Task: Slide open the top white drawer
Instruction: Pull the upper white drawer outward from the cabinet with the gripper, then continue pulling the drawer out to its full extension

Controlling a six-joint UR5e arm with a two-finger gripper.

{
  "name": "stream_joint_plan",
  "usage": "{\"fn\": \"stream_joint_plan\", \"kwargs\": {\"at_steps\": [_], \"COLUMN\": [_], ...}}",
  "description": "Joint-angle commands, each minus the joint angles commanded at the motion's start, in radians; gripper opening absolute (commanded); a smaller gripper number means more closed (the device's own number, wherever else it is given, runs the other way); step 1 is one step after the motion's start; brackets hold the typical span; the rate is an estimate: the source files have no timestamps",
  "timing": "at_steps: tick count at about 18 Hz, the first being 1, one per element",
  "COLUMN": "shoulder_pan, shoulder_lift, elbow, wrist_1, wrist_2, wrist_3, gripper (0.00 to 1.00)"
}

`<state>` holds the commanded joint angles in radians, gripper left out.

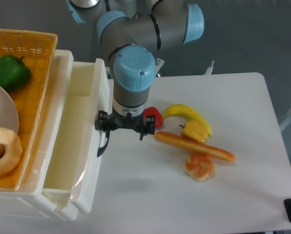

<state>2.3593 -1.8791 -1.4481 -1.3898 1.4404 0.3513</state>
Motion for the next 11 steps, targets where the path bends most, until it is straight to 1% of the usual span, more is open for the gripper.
{"fn": "stream_joint_plan", "kwargs": {"at_steps": [7, 11], "shoulder_pan": [0.026, 0.043], "shoulder_lift": [-0.006, -0.006], "elbow": [0.009, 0.008], "wrist_1": [0.0, 0.0], "wrist_2": [-0.003, -0.034], "wrist_3": [0.0, -0.002], "gripper": [1.0, 1.0]}}
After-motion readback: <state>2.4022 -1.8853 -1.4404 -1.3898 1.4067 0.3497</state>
